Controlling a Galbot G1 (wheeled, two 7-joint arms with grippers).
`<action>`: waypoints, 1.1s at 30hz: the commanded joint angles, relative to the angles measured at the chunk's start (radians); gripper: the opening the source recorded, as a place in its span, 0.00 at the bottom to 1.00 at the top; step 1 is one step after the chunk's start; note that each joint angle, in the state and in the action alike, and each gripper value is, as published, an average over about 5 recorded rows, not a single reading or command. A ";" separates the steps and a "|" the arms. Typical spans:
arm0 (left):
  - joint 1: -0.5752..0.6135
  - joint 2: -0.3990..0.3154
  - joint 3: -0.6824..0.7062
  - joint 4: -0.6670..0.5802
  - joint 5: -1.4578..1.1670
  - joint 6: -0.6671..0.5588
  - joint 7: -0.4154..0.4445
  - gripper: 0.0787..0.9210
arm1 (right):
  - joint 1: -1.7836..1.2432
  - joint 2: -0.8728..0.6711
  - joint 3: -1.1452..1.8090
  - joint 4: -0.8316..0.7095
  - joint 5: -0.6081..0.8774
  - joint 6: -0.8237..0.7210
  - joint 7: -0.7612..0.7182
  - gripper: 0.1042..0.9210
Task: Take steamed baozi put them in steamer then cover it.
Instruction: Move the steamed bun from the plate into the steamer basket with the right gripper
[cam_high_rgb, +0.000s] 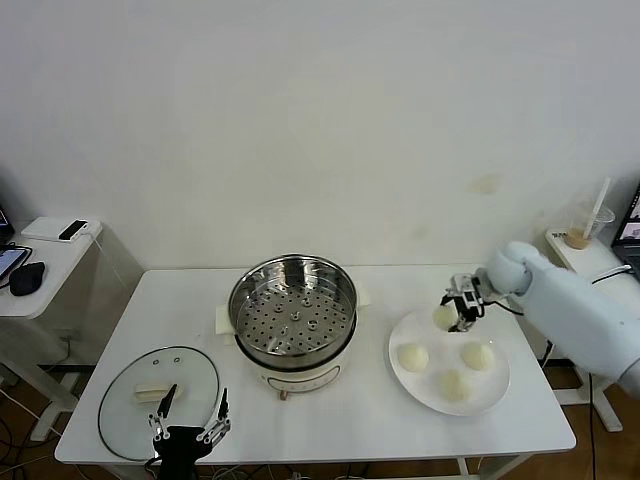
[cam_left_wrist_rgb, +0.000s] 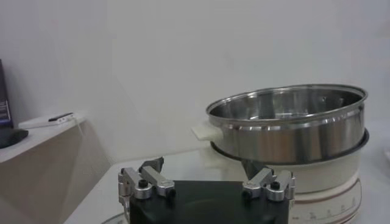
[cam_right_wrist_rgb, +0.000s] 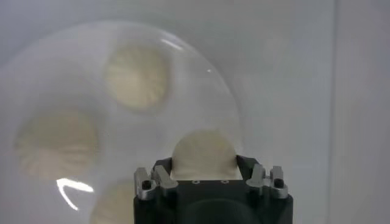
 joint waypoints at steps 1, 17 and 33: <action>-0.001 0.003 -0.001 0.000 -0.003 0.001 0.000 0.88 | 0.162 -0.068 -0.099 0.121 0.144 -0.015 -0.002 0.69; -0.028 0.030 -0.021 0.020 -0.062 0.015 0.005 0.88 | 0.487 0.386 -0.340 -0.034 0.353 0.040 0.096 0.69; -0.052 0.022 -0.052 0.038 -0.077 0.028 0.007 0.88 | 0.386 0.649 -0.524 -0.206 0.083 0.388 0.156 0.69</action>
